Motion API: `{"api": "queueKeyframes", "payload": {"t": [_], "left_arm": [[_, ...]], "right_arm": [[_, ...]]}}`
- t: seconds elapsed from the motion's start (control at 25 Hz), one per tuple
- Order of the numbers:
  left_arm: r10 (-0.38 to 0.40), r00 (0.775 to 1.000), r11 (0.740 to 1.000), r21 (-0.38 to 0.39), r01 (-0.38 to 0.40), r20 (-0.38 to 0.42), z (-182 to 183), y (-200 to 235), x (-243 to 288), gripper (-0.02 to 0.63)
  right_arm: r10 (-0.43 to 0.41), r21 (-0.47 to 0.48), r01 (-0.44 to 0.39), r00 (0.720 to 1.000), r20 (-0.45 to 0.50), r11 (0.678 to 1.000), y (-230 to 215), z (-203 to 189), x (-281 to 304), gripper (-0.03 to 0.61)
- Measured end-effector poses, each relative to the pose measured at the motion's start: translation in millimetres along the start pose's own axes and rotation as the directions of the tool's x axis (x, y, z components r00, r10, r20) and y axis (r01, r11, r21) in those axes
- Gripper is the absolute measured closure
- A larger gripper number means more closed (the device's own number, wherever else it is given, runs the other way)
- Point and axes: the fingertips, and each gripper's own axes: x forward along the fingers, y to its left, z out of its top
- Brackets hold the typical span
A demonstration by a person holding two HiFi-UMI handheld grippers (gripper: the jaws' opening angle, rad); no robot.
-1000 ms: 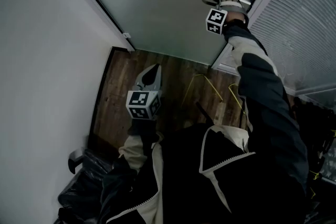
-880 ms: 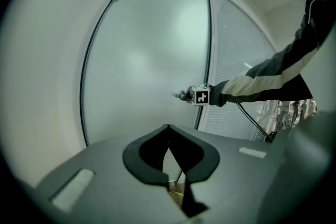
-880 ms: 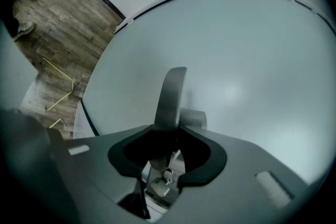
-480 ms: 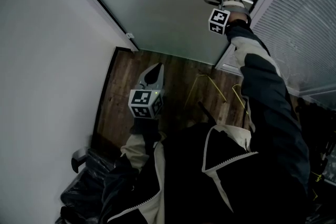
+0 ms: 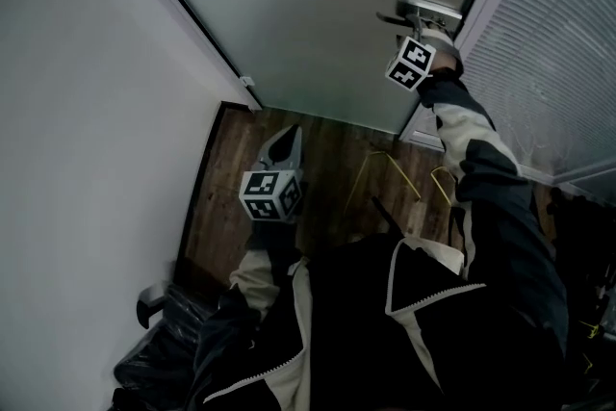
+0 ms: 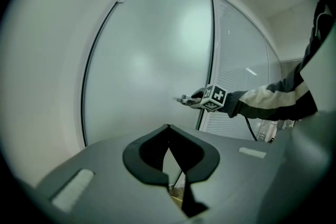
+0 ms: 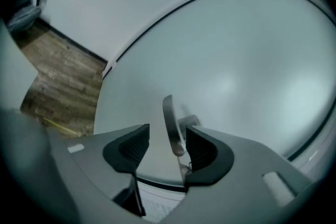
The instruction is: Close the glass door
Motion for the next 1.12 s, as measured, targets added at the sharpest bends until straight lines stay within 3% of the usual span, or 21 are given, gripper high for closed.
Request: {"api": "queueKeyframes", "payload": {"t": [0.08,0.16,0.2,0.28,0.36,0.4,0.48,0.64,0.92,1.12], "left_arm": [[-0.006,1.0,1.0,-0.006,0.006,0.019,8,0,1,0.615],[-0.018,0.999,1.0,-0.009,0.019,0.045,19,-2,7,0.615],[-0.024,0.998,1.0,-0.011,0.025,0.056,23,-2,9,0.615],[-0.034,0.997,0.999,-0.012,0.035,0.074,30,-2,8,0.615],[-0.046,0.995,0.999,-0.006,0.047,0.087,35,-4,5,0.615],[-0.052,0.994,0.999,-0.001,0.053,0.093,37,-6,4,0.615],[-0.062,0.993,0.998,0.014,0.061,0.101,41,-12,5,0.615],[-0.061,0.994,0.997,0.059,0.056,0.089,41,-16,6,0.615],[-0.041,0.995,0.996,0.083,0.033,0.094,44,-8,-3,0.615],[-0.041,0.996,0.995,0.089,0.034,0.078,42,-4,-5,0.615]], "right_arm": [[0.01,0.171,-0.027,0.995,0.099,0.985,9,16,-31,0.38],[-0.003,0.369,-0.075,0.978,0.206,0.926,14,32,-66,0.461],[-0.011,0.468,-0.118,0.965,0.263,0.876,18,41,-85,0.486],[-0.029,0.633,-0.232,0.927,0.374,0.739,34,59,-122,0.559],[-0.052,0.718,-0.337,0.886,0.46,0.61,53,77,-156,0.575],[-0.057,0.733,-0.379,0.868,0.493,0.565,63,86,-171,0.575],[-0.052,0.732,-0.444,0.837,0.544,0.517,82,103,-194,0.577],[-0.027,0.723,-0.508,0.81,0.586,0.469,111,123,-216,0.575],[-0.002,0.735,-0.464,0.845,0.535,0.494,118,122,-216,0.577],[0.002,0.728,-0.465,0.844,0.537,0.504,123,128,-220,0.577]]}}
